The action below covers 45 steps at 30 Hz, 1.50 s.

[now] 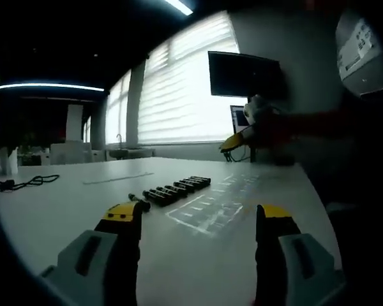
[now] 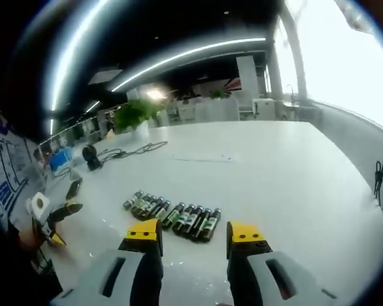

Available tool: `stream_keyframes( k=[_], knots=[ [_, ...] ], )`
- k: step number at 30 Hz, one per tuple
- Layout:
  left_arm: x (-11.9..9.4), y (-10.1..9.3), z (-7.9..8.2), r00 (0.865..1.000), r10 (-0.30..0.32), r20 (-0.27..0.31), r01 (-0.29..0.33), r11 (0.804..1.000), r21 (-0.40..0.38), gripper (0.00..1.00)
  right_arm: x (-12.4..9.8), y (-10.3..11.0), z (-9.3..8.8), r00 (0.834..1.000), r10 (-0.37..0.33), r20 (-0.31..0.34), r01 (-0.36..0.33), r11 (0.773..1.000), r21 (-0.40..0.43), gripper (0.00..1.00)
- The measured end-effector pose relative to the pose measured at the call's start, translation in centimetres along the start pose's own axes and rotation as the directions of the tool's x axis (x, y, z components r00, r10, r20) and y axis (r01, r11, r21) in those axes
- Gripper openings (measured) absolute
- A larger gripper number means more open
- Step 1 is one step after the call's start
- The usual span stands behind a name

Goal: Grip medicine bottles put into box

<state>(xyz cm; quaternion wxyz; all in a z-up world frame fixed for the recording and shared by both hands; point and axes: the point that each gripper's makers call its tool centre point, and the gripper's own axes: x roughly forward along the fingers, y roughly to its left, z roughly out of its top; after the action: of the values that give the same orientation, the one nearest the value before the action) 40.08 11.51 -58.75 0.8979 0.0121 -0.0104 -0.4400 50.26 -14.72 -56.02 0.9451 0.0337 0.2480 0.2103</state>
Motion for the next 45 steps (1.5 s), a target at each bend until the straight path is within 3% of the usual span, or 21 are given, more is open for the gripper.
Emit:
stream_keyframes(
  k=[7, 10, 12, 13, 18, 22, 24, 29, 31, 36, 45],
  knots=[
    [0.2, 0.4, 0.2, 1.000, 0.000, 0.008, 0.000, 0.999, -0.033, 0.66, 1.7, 0.1, -0.3, 0.998, -0.013, -0.064, 0.016, 0.999, 0.041, 0.32],
    [0.7, 1.0, -0.6, 0.999, 0.019, -0.035, -0.020, 0.999, -0.036, 0.65, 2.1, 0.0, 0.0, 0.996, -0.031, -0.079, 0.034, 0.999, 0.040, 0.31],
    [1.0, 0.6, -0.9, 0.998, -0.012, -0.055, 0.011, 1.000, -0.022, 0.65, 2.4, -0.1, 0.1, 0.995, -0.042, -0.087, 0.046, 0.998, 0.043, 0.31],
    [1.2, 1.0, -0.8, 0.998, -0.001, -0.063, 0.003, 0.999, 0.034, 0.65, 2.4, -0.4, 0.1, 0.994, -0.051, -0.093, 0.055, 0.997, 0.048, 0.31],
    [2.5, 0.7, 0.0, 0.998, -0.061, -0.033, 0.062, 0.998, 0.010, 0.65, 2.6, -1.0, 0.0, 0.991, -0.076, -0.106, 0.084, 0.994, 0.070, 0.30],
    [3.1, -0.3, -0.3, 0.992, -0.123, -0.024, 0.124, 0.992, 0.033, 0.64, 3.2, -0.9, 0.1, 0.989, -0.094, -0.117, 0.105, 0.990, 0.092, 0.29],
    [3.1, -1.0, -0.7, 0.987, -0.156, -0.040, 0.158, 0.987, 0.029, 0.64, 3.7, -1.2, 0.2, 0.984, -0.117, -0.134, 0.130, 0.988, 0.086, 0.29],
    [2.8, -0.9, -0.6, 0.985, -0.168, -0.028, 0.168, 0.986, -0.003, 0.62, 4.3, -1.3, -0.3, 0.971, -0.133, -0.199, 0.158, 0.981, 0.114, 0.29],
    [2.7, -1.2, -0.7, 0.983, -0.183, -0.033, 0.182, 0.983, -0.012, 0.61, 4.5, -1.2, -0.5, 0.960, -0.157, -0.233, 0.176, 0.983, 0.060, 0.29],
    [2.4, -1.5, -0.2, 0.982, -0.187, -0.009, 0.187, 0.982, 0.030, 0.61, 5.5, -0.8, -1.1, 0.949, -0.162, -0.271, 0.181, 0.982, 0.048, 0.26],
    [2.3, -1.9, -0.7, 0.976, -0.215, -0.034, 0.215, 0.977, 0.007, 0.61, 6.7, -2.9, -2.0, 0.922, -0.189, -0.338, 0.225, 0.972, 0.069, 0.18]
  ],
)
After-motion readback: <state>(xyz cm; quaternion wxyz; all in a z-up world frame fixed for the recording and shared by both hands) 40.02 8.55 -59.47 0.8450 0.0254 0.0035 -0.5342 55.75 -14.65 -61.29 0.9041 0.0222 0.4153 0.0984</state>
